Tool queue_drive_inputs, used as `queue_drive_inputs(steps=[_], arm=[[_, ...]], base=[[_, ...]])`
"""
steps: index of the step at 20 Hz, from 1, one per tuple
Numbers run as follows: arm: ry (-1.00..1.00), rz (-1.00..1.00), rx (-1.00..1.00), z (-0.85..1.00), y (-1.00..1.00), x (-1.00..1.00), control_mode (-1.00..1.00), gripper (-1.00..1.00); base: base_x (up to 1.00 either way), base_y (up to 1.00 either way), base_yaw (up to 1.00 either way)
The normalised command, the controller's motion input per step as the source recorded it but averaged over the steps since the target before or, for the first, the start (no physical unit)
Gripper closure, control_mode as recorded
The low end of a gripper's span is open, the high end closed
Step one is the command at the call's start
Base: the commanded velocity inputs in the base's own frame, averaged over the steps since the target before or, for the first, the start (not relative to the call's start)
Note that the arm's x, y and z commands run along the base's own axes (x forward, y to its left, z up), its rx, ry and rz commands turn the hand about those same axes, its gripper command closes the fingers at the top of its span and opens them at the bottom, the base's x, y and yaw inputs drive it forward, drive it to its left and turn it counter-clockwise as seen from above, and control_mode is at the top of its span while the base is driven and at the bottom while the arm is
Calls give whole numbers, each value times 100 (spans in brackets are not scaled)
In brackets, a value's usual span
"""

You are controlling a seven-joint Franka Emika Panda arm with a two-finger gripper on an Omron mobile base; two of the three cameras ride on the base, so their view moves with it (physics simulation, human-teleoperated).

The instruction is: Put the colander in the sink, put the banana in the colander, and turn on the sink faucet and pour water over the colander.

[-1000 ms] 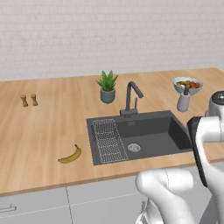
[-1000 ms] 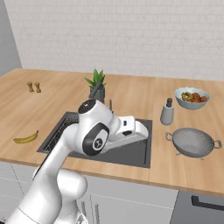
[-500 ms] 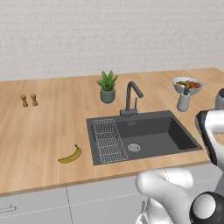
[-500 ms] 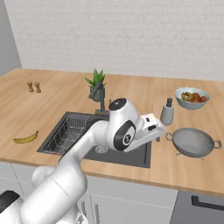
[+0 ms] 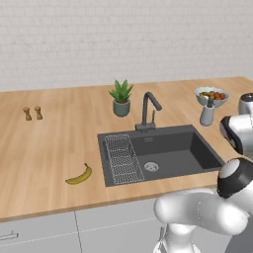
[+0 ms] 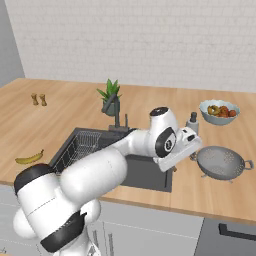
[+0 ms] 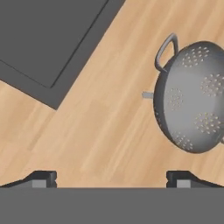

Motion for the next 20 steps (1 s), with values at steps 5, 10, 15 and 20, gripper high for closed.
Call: queue_drive_inputs(steps=[5,10,15,20], arm=[[11,7,0,-29,-31,47,-100,-100],[0,6,0,-36,-31,31,-100,-100],[0,3,0,-32,-25,20,-100,-100],[0,0,0,-21,-17,29,-100,-100]], base=[[0,0,0],[0,0,0],[0,0,0],[0,0,0]])
